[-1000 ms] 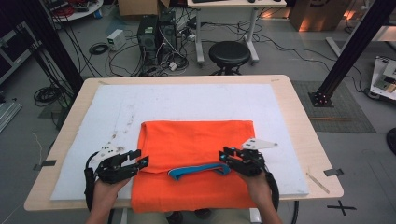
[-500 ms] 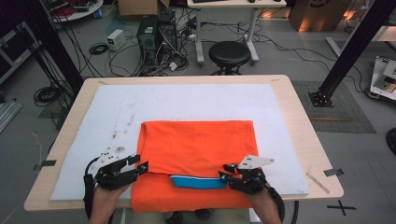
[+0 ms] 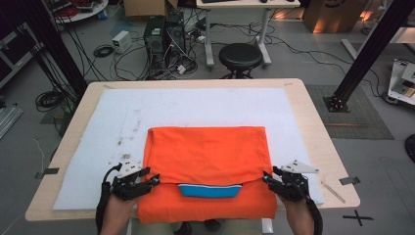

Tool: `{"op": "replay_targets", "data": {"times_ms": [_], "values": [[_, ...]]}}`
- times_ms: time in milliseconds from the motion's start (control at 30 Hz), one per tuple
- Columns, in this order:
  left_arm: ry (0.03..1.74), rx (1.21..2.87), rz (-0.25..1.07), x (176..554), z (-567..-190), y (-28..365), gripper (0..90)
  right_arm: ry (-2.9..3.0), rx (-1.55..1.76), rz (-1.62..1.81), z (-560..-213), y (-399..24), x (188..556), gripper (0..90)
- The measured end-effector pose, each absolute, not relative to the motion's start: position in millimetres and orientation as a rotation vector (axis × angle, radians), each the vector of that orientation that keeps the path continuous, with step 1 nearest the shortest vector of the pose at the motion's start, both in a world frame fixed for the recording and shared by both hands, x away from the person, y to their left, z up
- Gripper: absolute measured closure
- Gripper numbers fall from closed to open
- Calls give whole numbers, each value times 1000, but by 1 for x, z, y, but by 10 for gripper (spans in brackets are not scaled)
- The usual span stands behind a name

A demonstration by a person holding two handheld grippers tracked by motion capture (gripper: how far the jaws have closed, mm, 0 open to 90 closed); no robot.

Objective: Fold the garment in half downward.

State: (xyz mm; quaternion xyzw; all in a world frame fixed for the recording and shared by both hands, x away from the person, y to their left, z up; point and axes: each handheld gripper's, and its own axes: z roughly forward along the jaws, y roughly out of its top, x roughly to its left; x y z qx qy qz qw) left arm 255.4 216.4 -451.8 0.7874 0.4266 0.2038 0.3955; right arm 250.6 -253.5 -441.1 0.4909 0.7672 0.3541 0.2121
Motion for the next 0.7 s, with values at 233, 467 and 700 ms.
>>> {"op": "replay_targets", "data": {"times_ms": [233,467,700], "values": [[1039,1993,532,257,-450,224,852,2236,1293,872,-444,-245,266,807],[1006,1886,445,254,-435,238,856,2244,1279,954,-432,-249,264,848],[951,1874,400,245,-427,246,856,2236,1236,1033,-418,-260,247,848]]}}
